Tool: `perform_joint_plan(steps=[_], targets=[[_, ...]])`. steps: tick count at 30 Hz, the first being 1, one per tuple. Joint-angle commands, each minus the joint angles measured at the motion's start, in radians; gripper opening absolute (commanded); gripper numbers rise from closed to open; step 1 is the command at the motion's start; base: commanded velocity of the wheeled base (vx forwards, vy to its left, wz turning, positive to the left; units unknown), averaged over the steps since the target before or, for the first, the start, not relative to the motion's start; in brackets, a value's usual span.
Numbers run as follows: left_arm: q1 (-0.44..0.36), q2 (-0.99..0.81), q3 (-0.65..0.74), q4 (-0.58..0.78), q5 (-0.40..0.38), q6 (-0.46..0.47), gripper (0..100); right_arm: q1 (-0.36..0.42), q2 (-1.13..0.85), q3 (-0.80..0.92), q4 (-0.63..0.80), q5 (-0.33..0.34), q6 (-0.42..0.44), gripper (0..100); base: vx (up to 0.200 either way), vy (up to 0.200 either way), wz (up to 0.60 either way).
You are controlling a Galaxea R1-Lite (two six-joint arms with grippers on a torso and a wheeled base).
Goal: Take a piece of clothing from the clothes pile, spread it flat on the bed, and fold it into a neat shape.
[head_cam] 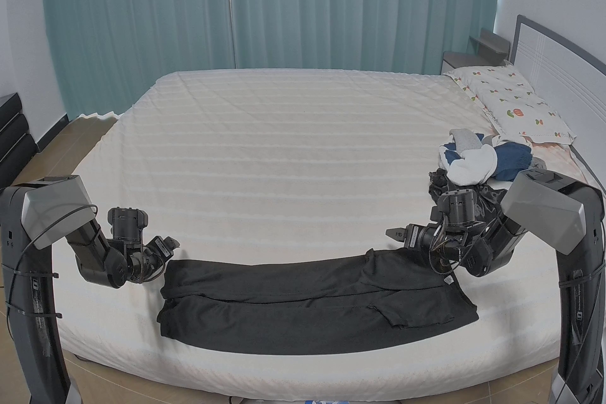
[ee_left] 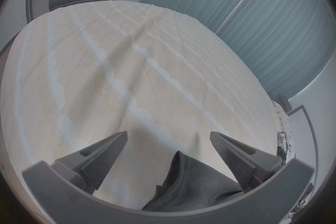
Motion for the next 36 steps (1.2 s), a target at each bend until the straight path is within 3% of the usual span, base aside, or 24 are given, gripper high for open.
perform_joint_plan(steps=[1, 6, 7, 27, 28, 33, 36], targets=[[0.000, 0.001, 0.000, 0.000, 0.001, -0.001, 100, -0.021, 0.005, 0.012, -0.001, 0.002, 0.003, 100, 0.000, 0.000, 0.00], [0.000, 0.001, 0.000, 0.000, 0.001, -0.001, 100, -0.025, 0.025, 0.012, -0.003, 0.006, 0.022, 100, 0.000, 0.000, 0.00], [0.000, 0.001, 0.000, 0.000, 0.001, -0.001, 100, -0.025, 0.025, 0.015, -0.001, 0.010, 0.026, 0, 0.000, 0.000, 0.00], [-0.001, 0.001, 0.001, 0.000, 0.002, 0.003, 100, -0.058, 0.029, 0.015, -0.013, 0.003, 0.032, 0, 0.000, 0.000, 0.00], [-0.001, 0.001, 0.001, 0.000, 0.002, 0.006, 100, -0.058, 0.029, 0.015, -0.013, 0.003, 0.032, 100, 0.000, 0.000, 0.00], [-0.004, -0.019, 0.017, 0.000, 0.004, 0.013, 100, -0.065, 0.011, 0.026, -0.023, 0.003, 0.043, 100, 0.000, 0.000, 0.00], [0.003, -0.082, 0.036, 0.000, 0.004, 0.012, 100, -0.081, -0.055, 0.087, -0.056, 0.003, 0.123, 100, 0.000, 0.000, 0.00]])
